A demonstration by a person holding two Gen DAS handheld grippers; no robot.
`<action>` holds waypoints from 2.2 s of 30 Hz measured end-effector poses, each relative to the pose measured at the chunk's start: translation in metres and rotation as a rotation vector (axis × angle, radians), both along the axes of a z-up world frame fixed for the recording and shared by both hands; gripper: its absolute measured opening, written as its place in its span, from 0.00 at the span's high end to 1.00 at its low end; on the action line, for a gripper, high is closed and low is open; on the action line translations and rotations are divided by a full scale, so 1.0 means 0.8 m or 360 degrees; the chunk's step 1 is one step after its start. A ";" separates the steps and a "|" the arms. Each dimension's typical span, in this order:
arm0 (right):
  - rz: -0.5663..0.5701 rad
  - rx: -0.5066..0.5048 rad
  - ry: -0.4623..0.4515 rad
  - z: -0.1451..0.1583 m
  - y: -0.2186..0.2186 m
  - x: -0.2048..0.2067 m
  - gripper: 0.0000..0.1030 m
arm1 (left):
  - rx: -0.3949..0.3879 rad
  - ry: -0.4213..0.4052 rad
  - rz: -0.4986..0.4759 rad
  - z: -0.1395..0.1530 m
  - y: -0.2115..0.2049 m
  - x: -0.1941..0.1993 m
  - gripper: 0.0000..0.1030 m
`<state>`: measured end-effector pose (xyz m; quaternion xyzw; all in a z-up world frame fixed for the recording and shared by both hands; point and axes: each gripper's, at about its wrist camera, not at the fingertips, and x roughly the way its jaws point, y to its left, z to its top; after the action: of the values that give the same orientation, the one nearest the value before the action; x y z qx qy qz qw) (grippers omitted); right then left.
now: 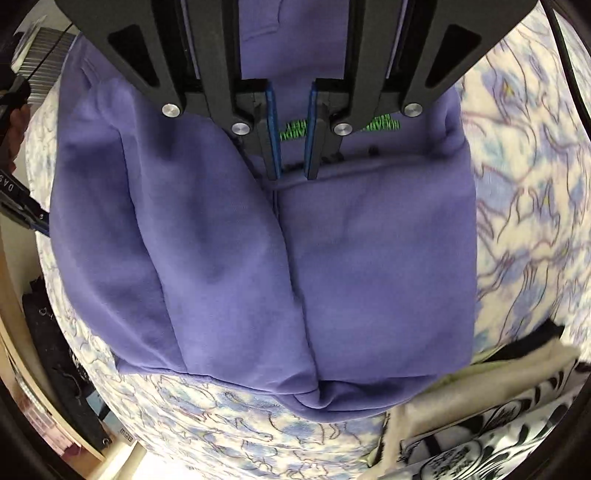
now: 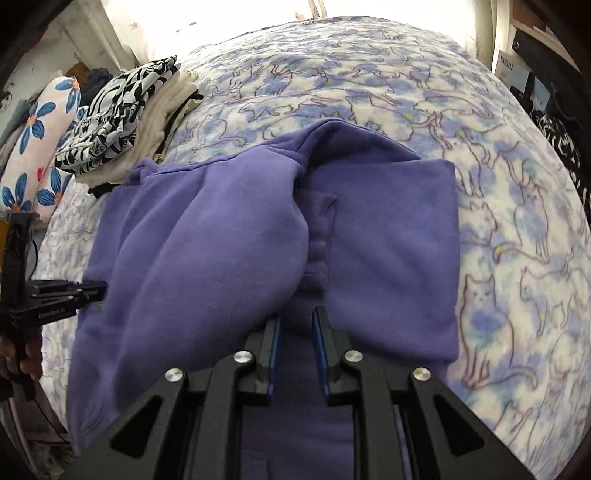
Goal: Fold large clothes
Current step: 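Fold the hood down over the hoodie body with both grippers, then press the folded hood flat onto the body with both grippers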
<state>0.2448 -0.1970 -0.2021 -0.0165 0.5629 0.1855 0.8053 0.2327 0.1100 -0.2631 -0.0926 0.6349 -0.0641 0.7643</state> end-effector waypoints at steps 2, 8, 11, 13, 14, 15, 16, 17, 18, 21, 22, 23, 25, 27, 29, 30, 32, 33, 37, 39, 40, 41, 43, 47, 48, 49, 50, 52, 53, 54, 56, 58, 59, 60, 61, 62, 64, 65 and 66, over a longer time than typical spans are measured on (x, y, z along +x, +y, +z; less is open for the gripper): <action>-0.0020 0.0041 0.0036 0.001 -0.005 -0.005 0.84 | -0.0061 0.0017 0.0020 0.002 0.002 -0.008 0.85; -0.0071 0.0233 0.0118 0.013 -0.021 -0.017 0.74 | -0.0386 0.0060 0.0103 0.004 0.012 -0.039 0.80; -0.0081 0.0390 0.0146 0.023 -0.024 -0.025 0.54 | -0.0555 0.0046 0.0150 -0.002 0.015 -0.046 0.79; -0.0066 0.0459 0.0169 0.024 -0.019 -0.028 0.53 | -0.0611 0.0030 0.0159 -0.006 0.013 -0.051 0.79; -0.0057 0.0468 0.0177 0.023 -0.016 -0.028 0.53 | -0.0629 0.0026 0.0162 -0.011 0.010 -0.050 0.79; -0.0042 0.0474 0.0186 0.021 -0.011 -0.028 0.53 | -0.0649 0.0025 0.0170 -0.015 0.005 -0.051 0.79; -0.0028 0.0477 0.0192 0.018 -0.005 -0.029 0.53 | -0.0676 0.0029 0.0181 -0.022 0.002 -0.050 0.79; -0.0018 0.0481 0.0196 0.016 -0.002 -0.028 0.53 | -0.0697 0.0035 0.0192 -0.027 -0.002 -0.048 0.79; -0.0006 0.0480 0.0202 0.011 0.005 -0.028 0.53 | -0.0727 0.0036 0.0205 -0.033 -0.005 -0.047 0.79; 0.0021 0.0429 0.0232 -0.006 0.020 -0.027 0.53 | -0.0792 0.0036 0.0216 -0.050 -0.016 -0.042 0.78; 0.0026 0.0417 0.0239 -0.010 0.024 -0.027 0.53 | -0.0805 0.0032 0.0216 -0.054 -0.019 -0.042 0.78; 0.0028 0.0414 0.0248 -0.014 0.026 -0.027 0.53 | -0.0828 0.0028 0.0214 -0.058 -0.022 -0.042 0.78; 0.0026 0.0429 0.0272 -0.021 0.028 -0.026 0.53 | -0.0870 0.0032 0.0225 -0.068 -0.028 -0.037 0.77; 0.0026 0.0448 0.0277 -0.024 0.028 -0.026 0.53 | -0.0936 0.0036 0.0246 -0.074 -0.027 -0.035 0.77; 0.0039 0.0474 0.0267 -0.025 0.028 -0.026 0.53 | -0.1009 0.0018 0.0262 -0.073 -0.025 -0.036 0.80; 0.0045 0.0481 0.0266 -0.025 0.027 -0.025 0.54 | -0.1027 0.0006 0.0260 -0.072 -0.024 -0.037 0.85; 0.0059 0.0512 0.0280 -0.027 0.027 -0.024 0.65 | -0.1032 -0.0036 0.0250 -0.066 -0.028 -0.037 0.99; 0.0062 0.0521 0.0286 -0.028 0.027 -0.022 0.72 | -0.1001 -0.0059 0.0252 -0.062 -0.033 -0.034 0.99; 0.0036 0.0576 0.0298 -0.026 0.025 -0.018 0.78 | -0.0904 -0.0168 0.0261 -0.025 -0.036 -0.031 1.00; 0.0024 0.0598 0.0301 -0.025 0.023 -0.017 0.80 | -0.0828 -0.0262 0.0270 0.006 -0.029 -0.032 1.00; 0.0022 0.0606 0.0299 -0.025 0.023 -0.017 0.80 | -0.0782 -0.0306 0.0274 0.022 -0.023 -0.033 1.00; 0.0020 0.0616 0.0301 -0.025 0.022 -0.017 0.80 | -0.0742 -0.0348 0.0284 0.036 -0.016 -0.035 1.00; 0.0012 0.0624 0.0307 -0.029 0.019 -0.019 0.80 | -0.0682 -0.0377 0.0308 0.051 -0.001 -0.038 1.00; -0.0046 0.0714 0.0354 -0.037 0.004 -0.017 0.80 | -0.0677 -0.0248 0.0320 0.035 0.015 -0.036 0.99; -0.0070 0.0745 0.0378 -0.039 0.000 -0.015 0.81 | -0.0703 -0.0204 0.0329 0.026 0.018 -0.036 0.97; -0.0092 0.0771 0.0399 -0.040 -0.004 -0.013 0.82 | -0.0717 -0.0164 0.0331 0.017 0.017 -0.036 0.94; -0.0106 0.0796 0.0414 -0.041 -0.007 -0.012 0.83 | -0.0724 -0.0151 0.0320 0.010 0.015 -0.037 0.92; -0.0128 0.0842 0.0431 -0.039 -0.013 -0.008 0.84 | -0.0752 -0.0139 0.0310 0.001 0.020 -0.050 0.76; -0.0135 0.0861 0.0437 -0.038 -0.015 -0.007 0.84 | -0.0780 -0.0138 0.0320 -0.003 0.019 -0.051 0.65; -0.0141 0.0881 0.0443 -0.037 -0.017 -0.005 0.84 | -0.0803 -0.0144 0.0331 -0.007 0.017 -0.052 0.61; -0.0143 0.0897 0.0450 -0.037 -0.020 -0.001 0.84 | -0.0841 -0.0167 0.0362 -0.016 0.013 -0.053 0.50; -0.0134 0.0904 0.0460 -0.039 -0.023 0.002 0.85 | -0.0865 -0.0178 0.0365 -0.028 0.004 -0.052 0.49; -0.0129 0.0904 0.0465 -0.040 -0.023 0.003 0.85 | -0.0865 -0.0181 0.0356 -0.033 0.004 -0.055 0.49; -0.0123 0.0906 0.0470 -0.042 -0.023 0.004 0.85 | -0.0867 -0.0186 0.0343 -0.037 0.004 -0.057 0.49; -0.0115 0.0906 0.0473 -0.043 -0.024 0.005 0.85 | -0.0866 -0.0191 0.0326 -0.038 0.000 -0.054 0.49; -0.0109 0.0906 0.0475 -0.044 -0.024 0.005 0.85 | -0.0858 -0.0199 0.0300 -0.042 -0.004 -0.053 0.49; -0.0100 0.0914 0.0478 -0.048 -0.026 0.006 0.85 | -0.0864 -0.0207 0.0274 -0.046 -0.009 -0.053 0.47; -0.0100 0.0916 0.0479 -0.049 -0.028 0.006 0.85 | -0.0875 -0.0211 0.0267 -0.050 -0.011 -0.052 0.45; -0.0102 0.0919 0.0484 -0.051 -0.029 0.006 0.85 | -0.0882 -0.0219 0.0271 -0.053 -0.012 -0.052 0.44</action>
<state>0.2495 -0.2199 -0.2433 0.2583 0.6011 0.3125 0.6887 0.1911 0.1005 -0.3052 -0.3460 0.5299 -0.1767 0.7538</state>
